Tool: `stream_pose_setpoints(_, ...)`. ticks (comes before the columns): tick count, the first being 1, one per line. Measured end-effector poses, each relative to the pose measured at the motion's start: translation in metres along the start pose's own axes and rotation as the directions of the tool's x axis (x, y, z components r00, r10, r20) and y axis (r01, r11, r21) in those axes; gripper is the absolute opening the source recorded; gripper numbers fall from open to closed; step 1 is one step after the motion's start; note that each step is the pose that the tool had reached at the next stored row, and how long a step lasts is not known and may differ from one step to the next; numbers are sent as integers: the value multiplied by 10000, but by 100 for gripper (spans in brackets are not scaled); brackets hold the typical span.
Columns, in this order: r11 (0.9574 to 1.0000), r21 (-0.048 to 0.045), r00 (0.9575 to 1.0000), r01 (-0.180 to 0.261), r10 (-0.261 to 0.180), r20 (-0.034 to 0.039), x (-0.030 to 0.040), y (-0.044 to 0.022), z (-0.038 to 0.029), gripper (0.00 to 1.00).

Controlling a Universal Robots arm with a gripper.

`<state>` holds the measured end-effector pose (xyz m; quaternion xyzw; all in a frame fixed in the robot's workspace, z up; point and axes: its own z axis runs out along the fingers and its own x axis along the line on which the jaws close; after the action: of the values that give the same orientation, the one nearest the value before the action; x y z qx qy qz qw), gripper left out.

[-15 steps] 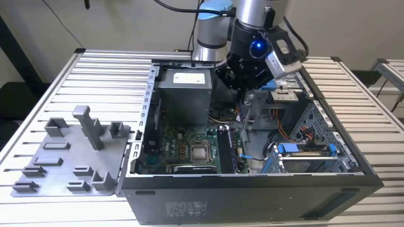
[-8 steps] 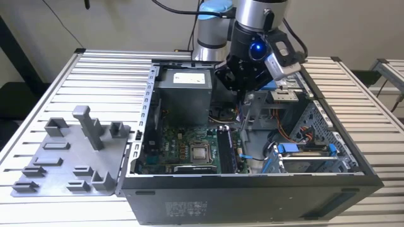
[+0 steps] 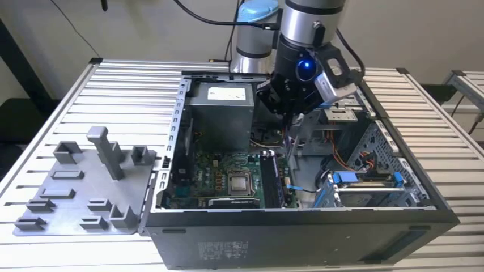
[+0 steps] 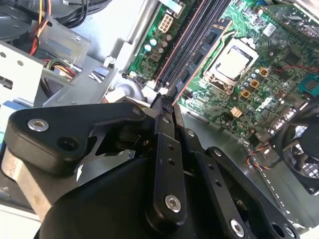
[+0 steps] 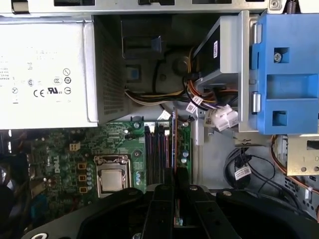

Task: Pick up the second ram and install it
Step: 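Insert the second ram into the second slot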

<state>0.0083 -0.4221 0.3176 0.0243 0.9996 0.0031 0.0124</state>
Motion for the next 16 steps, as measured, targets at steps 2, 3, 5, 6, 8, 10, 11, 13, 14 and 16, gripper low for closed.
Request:
stream_pose_setpoints(2, 10000, 15, 10000, -1, 1, 1, 1, 1, 37, 14)
stream_pose_setpoints(3, 10000, 25, 10000, 0, 0, 1, 1, 2, 55, 14)
stream_pose_setpoints(5, 10000, 34, 10000, 0, 0, 10, 1, 1, 76, 14)
stream_pose_setpoints(6, 10000, 34, 10000, 0, 0, 33, 2, 1, 92, 14)
stream_pose_setpoints(8, 10000, 68, 10000, 2, -3, 56, 1, 1, 100, 14)
stream_pose_setpoints(10, 10000, 66, 10000, 2, -2, 59, 29, -1, 135, 14)
stream_pose_setpoints(11, 10000, 68, 10000, 1, -2, 58, 38, -4, 152, 14)
stream_pose_setpoints(13, 10000, 67, 10000, 1, -1, 59, 48, -13, 189, 14)
stream_pose_setpoints(14, 10000, 68, 10000, 3, -3, 59, 49, -17, 206, 14)
stream_pose_setpoints(16, 10000, 68, 10000, 1, -2, 58, 53, -25, 242, 14)
